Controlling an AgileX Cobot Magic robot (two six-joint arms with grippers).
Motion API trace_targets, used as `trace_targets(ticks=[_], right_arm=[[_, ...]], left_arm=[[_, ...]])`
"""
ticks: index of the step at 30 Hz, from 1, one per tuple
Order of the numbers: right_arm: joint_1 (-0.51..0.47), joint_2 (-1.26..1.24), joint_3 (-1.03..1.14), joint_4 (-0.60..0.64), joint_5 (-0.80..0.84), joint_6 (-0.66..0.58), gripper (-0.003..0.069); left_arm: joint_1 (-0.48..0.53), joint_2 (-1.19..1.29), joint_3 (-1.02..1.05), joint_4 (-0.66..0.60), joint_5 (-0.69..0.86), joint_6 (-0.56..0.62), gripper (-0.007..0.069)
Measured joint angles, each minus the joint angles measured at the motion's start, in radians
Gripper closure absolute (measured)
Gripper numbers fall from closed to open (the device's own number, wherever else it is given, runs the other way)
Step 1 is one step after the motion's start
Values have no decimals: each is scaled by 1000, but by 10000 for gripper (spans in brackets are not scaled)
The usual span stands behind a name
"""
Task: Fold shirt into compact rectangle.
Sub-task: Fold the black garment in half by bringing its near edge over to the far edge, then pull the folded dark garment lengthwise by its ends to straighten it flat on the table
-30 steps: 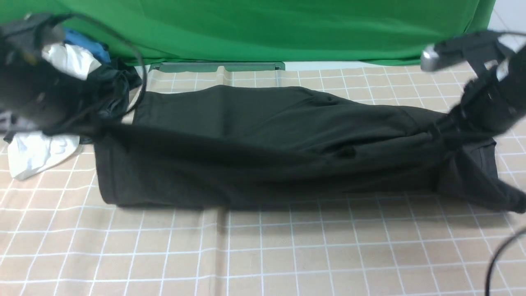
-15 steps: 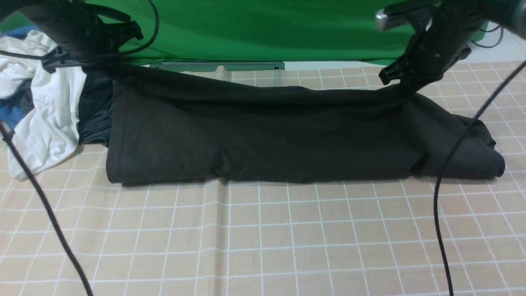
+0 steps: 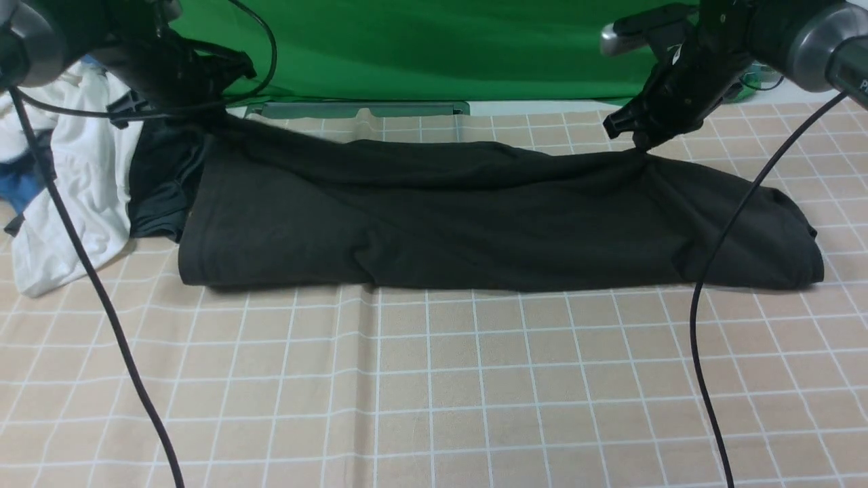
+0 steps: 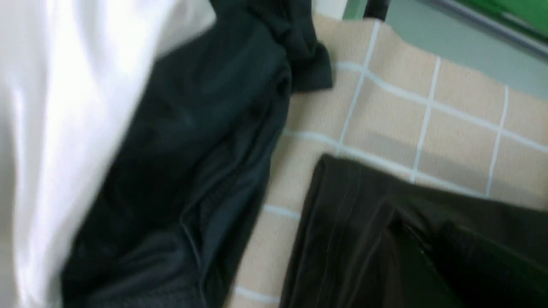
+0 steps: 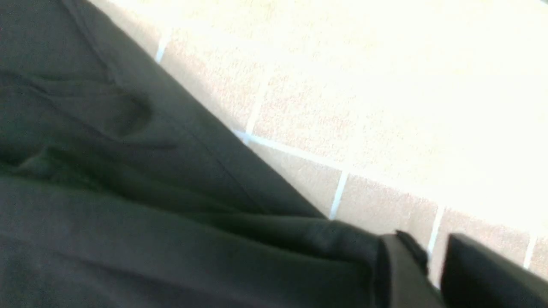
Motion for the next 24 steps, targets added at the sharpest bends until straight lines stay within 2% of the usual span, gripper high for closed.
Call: trace_targets(ticks=[3,6,8,11,12,14,18,24], right_arm=[[-1,-5,-13,-2,37,-1,341],[-1,-27,-33,-2,117,-1,322],[-1,-49,-46,-2,178,-3,361],[-1,-106,-59,14,264,-39,513],[-1,-124,-62,14,281,-48,564],[-1,-152,-63,23,294,-55,608],[-1,-180,-63,31,304,-60,619],[-1,-184,-63,85,308,-60,620]], left_arm=[[14,-1,-38,6,48,0,436],[14,-2,-90,-5,138,11,384],[3,-3,-118,-47,208,45,383],[-47,-7,-134,-129,299,145,418],[-78,-7,-134,-139,320,166,449],[-152,-7,-125,-145,340,194,508],[-292,25,-121,-150,315,249,599],[-375,123,-121,-152,213,269,607]])
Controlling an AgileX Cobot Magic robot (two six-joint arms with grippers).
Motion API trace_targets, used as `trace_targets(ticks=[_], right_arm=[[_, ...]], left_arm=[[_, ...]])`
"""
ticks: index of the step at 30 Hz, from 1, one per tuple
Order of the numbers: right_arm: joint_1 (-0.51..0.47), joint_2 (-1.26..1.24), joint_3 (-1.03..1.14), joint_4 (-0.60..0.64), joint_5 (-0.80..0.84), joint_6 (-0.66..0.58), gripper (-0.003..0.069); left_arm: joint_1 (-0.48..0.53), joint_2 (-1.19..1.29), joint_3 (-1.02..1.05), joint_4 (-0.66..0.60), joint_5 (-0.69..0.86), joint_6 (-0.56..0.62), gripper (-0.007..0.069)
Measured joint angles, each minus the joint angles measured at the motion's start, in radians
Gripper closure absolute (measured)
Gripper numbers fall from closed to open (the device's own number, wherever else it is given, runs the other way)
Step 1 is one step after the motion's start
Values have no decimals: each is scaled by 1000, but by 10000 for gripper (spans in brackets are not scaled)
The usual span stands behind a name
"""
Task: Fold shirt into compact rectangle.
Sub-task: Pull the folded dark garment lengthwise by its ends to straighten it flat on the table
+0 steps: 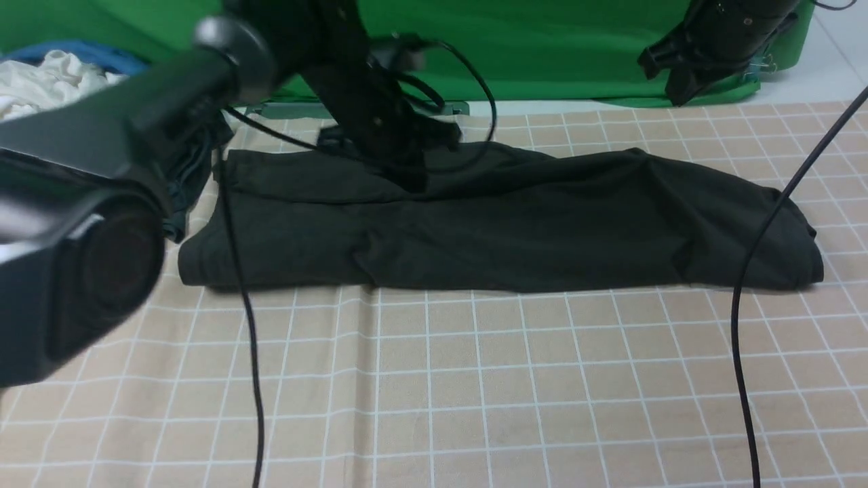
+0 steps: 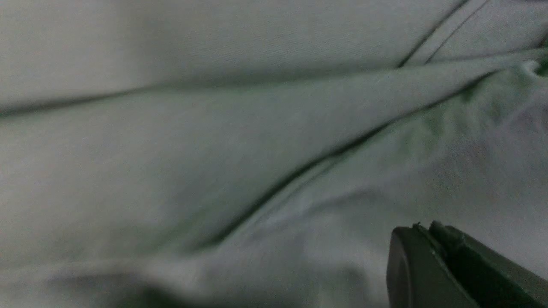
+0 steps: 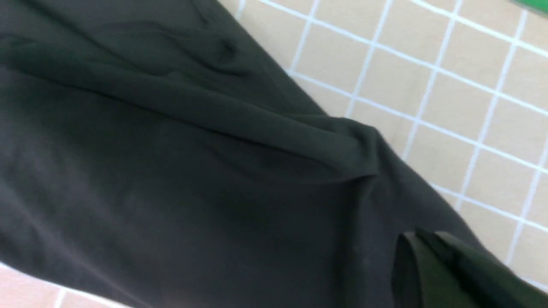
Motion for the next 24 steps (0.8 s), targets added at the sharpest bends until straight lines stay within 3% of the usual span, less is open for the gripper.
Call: trace_targets(ticks=[8,17,20,24], right_arm=[[0,0,0,65,3,-1,620],[0,0,0,135,3,-16,620],[1,0,0,137,3,-16,620],[4,0,0,141,3,-16,620]], left_arm=[[11,79,0,2,-95,0,606],[65,131,0,8,-506,-10,606],[99,129,-24,-39,-475,-10,606],[145,102,-81,-53,-304,24,606]])
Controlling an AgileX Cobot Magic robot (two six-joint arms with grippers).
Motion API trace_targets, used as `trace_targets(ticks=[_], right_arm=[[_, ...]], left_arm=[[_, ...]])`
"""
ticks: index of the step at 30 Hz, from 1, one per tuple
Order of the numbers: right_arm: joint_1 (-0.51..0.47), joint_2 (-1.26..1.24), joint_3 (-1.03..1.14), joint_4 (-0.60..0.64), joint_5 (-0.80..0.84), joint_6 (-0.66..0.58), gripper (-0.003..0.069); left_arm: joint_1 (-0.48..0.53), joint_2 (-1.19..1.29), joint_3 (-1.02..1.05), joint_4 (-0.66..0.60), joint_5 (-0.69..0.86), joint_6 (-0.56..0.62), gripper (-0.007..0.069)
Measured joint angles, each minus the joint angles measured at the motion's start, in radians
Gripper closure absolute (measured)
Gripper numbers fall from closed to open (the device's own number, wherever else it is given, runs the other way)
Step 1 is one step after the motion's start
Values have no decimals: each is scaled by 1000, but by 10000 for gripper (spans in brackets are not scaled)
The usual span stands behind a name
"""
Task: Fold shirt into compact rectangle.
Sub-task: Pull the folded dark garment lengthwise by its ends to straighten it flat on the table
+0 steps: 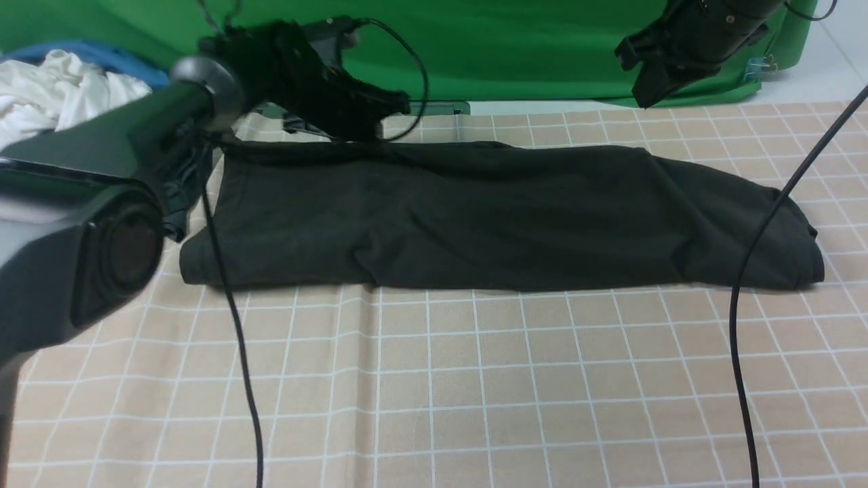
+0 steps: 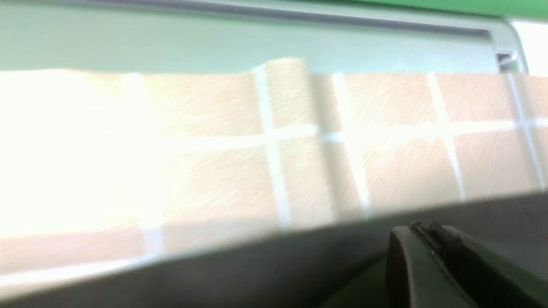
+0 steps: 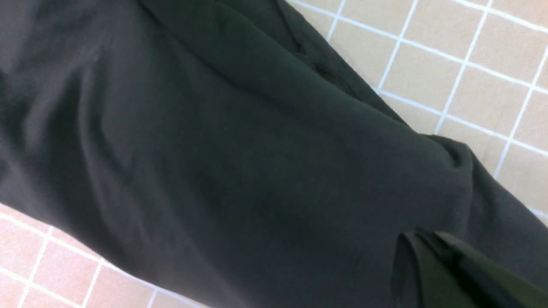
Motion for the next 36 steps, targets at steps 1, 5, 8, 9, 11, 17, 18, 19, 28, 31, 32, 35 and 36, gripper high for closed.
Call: trace_targets(ticks=[1,5,8,9,11,17,18,19,28,31,32,35,36], right_arm=[[1,0,0,3,0,0,620],[1,0,0,7,0,-2,620],[1,-1,0,8,0,-2,620],[1,-2,0,8,0,-2,620],[1,-6,0,8,0,-2,620],[-1,-97,30,-22,-1,-3,621],[-2,-112,42,-27,-2,-3,621],[-6,-147,78,-32,-3,-3,621],[-65,-436,479,-43,-1,-12,621],[-75,-507,606,-48,-2,-23,621],[-76,-527,635,-48,-3,-26,621],[-76,-549,686,-40,-3,-30,621],[-76,-551,692,-38,-3,-30,621]], left_arm=[[17,-21,-24,1,78,27,606],[55,-104,-59,35,248,60,606],[75,-162,-65,98,344,77,606],[80,-180,-65,122,374,78,606],[91,-210,-65,161,443,80,606],[108,-306,48,190,509,63,606],[108,-329,89,191,509,55,606],[108,-367,163,191,509,47,606],[107,-714,814,192,323,-19,606],[107,-801,956,191,187,-35,606],[107,-815,979,195,134,-59,606],[107,-818,994,244,46,-135,601],[108,-817,993,263,28,-161,599]])
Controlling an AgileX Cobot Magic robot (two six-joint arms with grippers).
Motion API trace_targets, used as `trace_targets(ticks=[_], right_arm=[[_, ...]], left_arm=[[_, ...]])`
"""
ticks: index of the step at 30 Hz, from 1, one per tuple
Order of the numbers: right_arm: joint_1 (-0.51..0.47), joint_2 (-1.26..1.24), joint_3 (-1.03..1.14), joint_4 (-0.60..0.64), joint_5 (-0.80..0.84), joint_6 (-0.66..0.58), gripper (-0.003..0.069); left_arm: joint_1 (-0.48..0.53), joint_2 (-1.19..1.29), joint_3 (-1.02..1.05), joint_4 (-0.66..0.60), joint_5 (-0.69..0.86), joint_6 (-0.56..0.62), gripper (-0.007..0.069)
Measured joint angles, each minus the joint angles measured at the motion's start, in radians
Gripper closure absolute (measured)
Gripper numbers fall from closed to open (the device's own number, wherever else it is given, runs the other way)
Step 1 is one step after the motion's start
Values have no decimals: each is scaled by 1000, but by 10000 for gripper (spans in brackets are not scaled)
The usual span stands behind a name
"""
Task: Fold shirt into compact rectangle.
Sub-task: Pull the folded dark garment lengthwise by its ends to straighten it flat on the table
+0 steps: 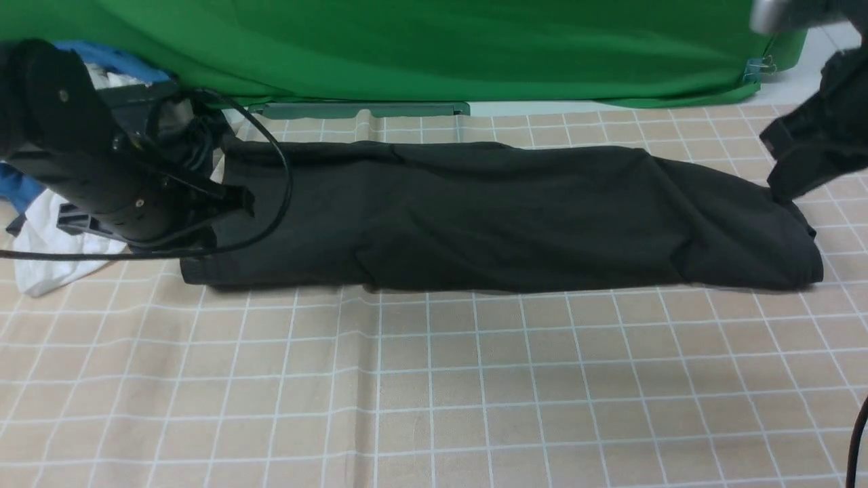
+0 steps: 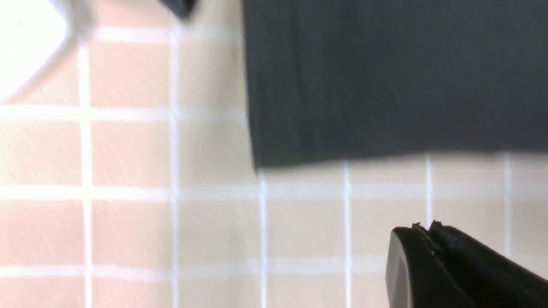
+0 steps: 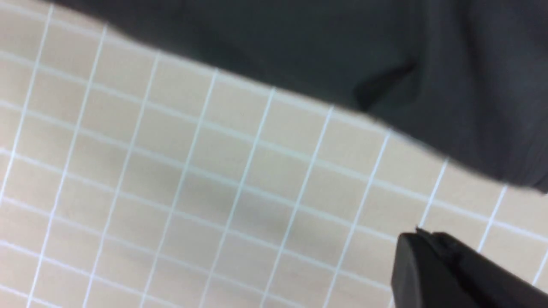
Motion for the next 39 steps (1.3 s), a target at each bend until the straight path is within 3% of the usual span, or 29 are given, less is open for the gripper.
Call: trace_targets(ticks=[5,15,19,24,32,35,39], right_arm=[[0,-3,17,24,3,-7,621],[0,-3,17,109,-13,-22,621],[0,-3,17,113,-25,-22,621],[0,-3,17,113,-30,-22,621],[-5,-3,17,85,-34,-22,623],[-24,-3,17,79,-24,-18,623],[-77,-3,17,73,-5,-13,623]], left_arm=[[47,38,0,47,-105,-84,491],[87,190,1,28,-199,-91,77],[87,226,1,-2,-208,-91,29],[87,262,1,-87,-212,-31,104],[87,284,-2,-201,-174,118,526],[93,277,-3,-207,-157,156,568],[96,235,-2,-175,-110,166,568]])
